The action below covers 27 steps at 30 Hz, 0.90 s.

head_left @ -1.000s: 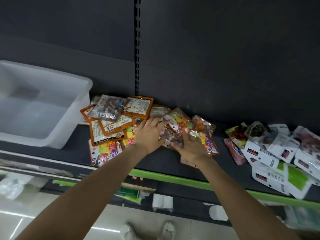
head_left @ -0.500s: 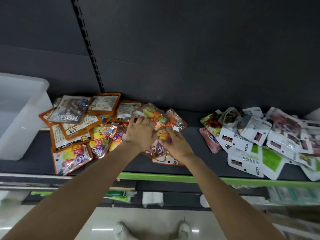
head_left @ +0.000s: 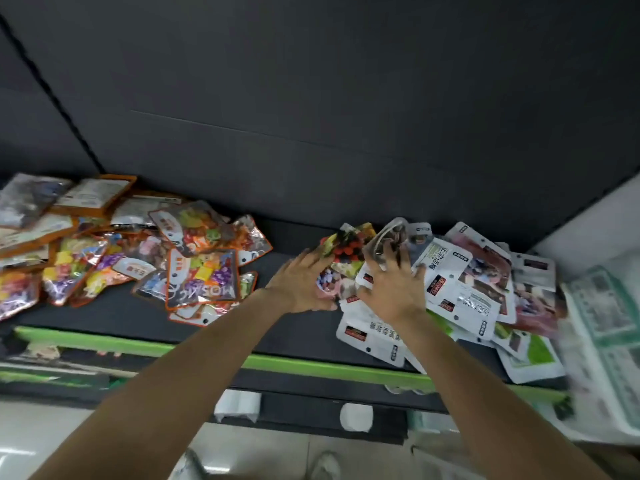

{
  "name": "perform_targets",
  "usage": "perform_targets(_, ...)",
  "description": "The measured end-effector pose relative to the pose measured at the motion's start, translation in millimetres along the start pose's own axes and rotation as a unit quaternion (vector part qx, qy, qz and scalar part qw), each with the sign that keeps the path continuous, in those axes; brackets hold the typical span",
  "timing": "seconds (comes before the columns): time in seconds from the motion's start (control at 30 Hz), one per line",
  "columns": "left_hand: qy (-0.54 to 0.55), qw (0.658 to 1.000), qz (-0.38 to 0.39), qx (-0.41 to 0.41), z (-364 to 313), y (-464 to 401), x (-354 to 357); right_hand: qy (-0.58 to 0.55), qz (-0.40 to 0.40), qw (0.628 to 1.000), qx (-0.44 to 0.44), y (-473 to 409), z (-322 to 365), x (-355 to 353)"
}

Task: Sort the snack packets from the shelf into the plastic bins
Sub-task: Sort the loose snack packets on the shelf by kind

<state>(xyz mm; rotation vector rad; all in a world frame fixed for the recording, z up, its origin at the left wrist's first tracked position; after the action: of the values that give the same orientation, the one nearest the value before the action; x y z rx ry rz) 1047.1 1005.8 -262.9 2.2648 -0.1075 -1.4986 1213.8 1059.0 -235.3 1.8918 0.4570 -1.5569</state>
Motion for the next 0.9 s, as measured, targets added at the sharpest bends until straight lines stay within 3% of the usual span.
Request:
perform_targets(0.13,-0.075,0.997,-0.001,-0.026,-8.7,-5.4,14.6,-0.009,-0.014,1.000,-0.024,4.5,-30.5,-6.9)
perform_targets(0.23,-0.011,0.998,0.003,-0.055,-14.8,-11.3,12.8,-0.032,-0.009,0.999,-0.020,-1.2,-47.7,-9.5)
perform_targets(0.37,0.042,0.997,-0.058,-0.040,-18.4,-14.8,-11.6,-0.057,-0.064,0.996,-0.011,0.8,-56.8,-16.4)
perform_targets(0.53,0.183,0.969,-0.157,-0.061,-11.5,-13.1,-43.5,-0.151,-0.110,0.982,0.008,3.0,-69.5,-31.7)
perform_targets(0.67,0.164,0.979,-0.105,-0.063,-16.0,-0.1,-31.7,-0.126,-0.064,0.989,-0.042,12.3,-64.2,-18.9)
perform_targets(0.77,0.048,0.997,-0.026,-0.055,-28.1,13.3,-7.9,-0.069,-0.007,0.994,-0.082,31.3,-63.2,-6.1)
perform_targets(0.9,0.123,0.982,-0.129,-0.060,-50.2,28.2,3.7,-0.062,-0.052,0.995,-0.060,59.2,-72.3,4.1)
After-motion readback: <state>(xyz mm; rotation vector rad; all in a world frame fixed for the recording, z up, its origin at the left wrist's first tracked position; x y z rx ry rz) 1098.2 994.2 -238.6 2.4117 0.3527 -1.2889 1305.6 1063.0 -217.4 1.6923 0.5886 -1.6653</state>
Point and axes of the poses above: each hand's wrist, its own y-axis away from the middle knuckle, its own x-axis out of the palm, z = x × y, the point moved 3 cm from there along -y, towards the middle knuckle, and after that the axes turned 15 degrees about -x, right-handed, at the moved point
